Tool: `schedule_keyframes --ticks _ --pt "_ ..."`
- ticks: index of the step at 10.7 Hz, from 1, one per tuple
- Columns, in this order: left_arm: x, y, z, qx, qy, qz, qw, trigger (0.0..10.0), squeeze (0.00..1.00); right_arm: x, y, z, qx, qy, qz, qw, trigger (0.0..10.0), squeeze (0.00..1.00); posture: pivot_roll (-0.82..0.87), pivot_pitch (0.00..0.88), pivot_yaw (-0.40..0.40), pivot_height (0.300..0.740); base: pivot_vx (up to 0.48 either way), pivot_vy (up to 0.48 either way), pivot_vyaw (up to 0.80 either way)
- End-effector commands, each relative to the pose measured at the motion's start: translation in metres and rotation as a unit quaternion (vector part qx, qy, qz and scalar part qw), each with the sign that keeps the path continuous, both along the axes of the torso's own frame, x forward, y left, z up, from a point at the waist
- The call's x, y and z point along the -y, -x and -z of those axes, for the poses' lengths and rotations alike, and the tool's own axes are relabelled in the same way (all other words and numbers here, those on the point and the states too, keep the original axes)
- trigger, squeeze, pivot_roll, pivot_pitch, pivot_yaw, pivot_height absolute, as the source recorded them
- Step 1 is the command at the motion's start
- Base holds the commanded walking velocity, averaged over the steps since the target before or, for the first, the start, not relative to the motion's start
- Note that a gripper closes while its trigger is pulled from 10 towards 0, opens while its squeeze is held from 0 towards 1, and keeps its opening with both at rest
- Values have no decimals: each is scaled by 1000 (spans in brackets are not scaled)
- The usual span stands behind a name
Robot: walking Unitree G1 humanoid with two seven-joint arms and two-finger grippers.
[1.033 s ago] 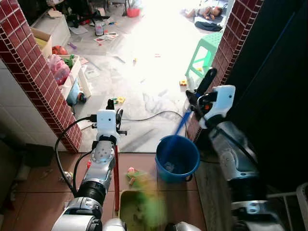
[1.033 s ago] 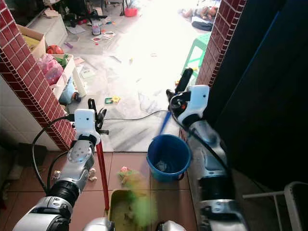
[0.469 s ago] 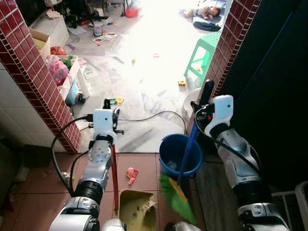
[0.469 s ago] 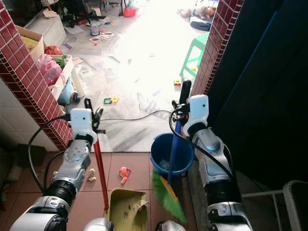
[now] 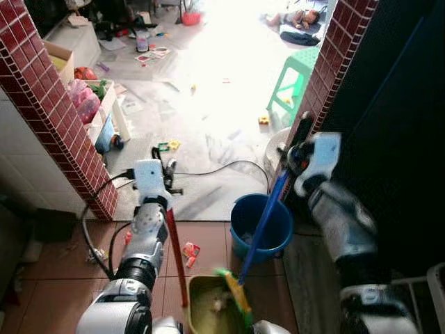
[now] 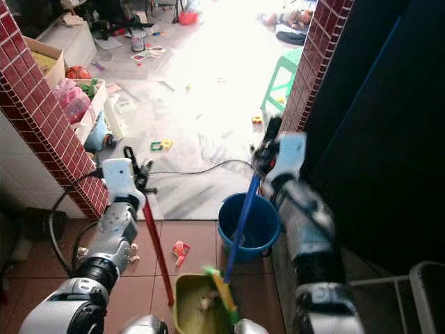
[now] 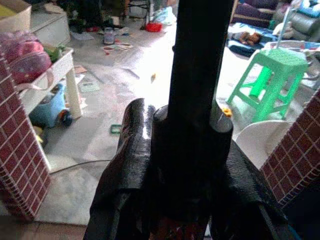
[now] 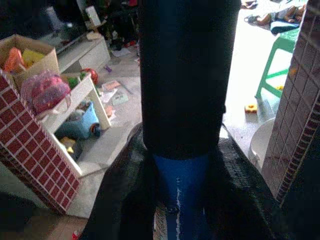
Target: Sweep floor
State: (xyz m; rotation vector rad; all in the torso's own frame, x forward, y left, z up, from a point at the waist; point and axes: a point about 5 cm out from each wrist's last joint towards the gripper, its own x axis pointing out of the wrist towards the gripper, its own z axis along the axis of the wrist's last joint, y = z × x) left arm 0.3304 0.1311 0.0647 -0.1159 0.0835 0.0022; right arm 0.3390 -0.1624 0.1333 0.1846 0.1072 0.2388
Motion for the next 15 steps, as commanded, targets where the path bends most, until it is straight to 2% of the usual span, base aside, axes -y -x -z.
schedule_keyframes --ticks 1,3,5,6,7,8,11,15 --pt "9 -7 -11 21 31 4 999 10000 0 0 -5 -18 17 -45 3 999 10000 0 -90 0 -20 740 0 0 0" --pt "11 -8 -13 30 33 9 999 10000 0 2 -9 -35 14 -59 -8 998 10000 0 -109 0 -23 740 0 0 0" --pt "6 -9 -14 41 23 2 999 10000 0 7 -14 -54 12 -73 -19 997 10000 0 -122 0 -20 740 0 0 0" --pt "5 -11 -16 43 21 1 999 10000 0 11 -14 -56 20 -45 -22 999 10000 0 -122 0 -19 740 0 0 0" --pt "3 -12 -18 50 17 -1 999 10000 0 16 -9 -56 60 53 -28 996 10000 0 -116 0 -18 740 0 0 0" --pt "2 -13 -20 55 14 -4 998 10000 0 17 -6 -55 72 76 -34 994 10000 0 -113 0 -18 740 0 0 0" --pt "-14 -18 -30 81 2 -27 996 10000 0 25 1 -39 79 88 -43 992 10000 0 -107 0 -22 740 0 0 0" --pt "-35 -19 -40 103 -8 -59 993 10000 0 35 5 -23 73 109 -21 991 10000 0 -102 0 -20 740 0 0 0"
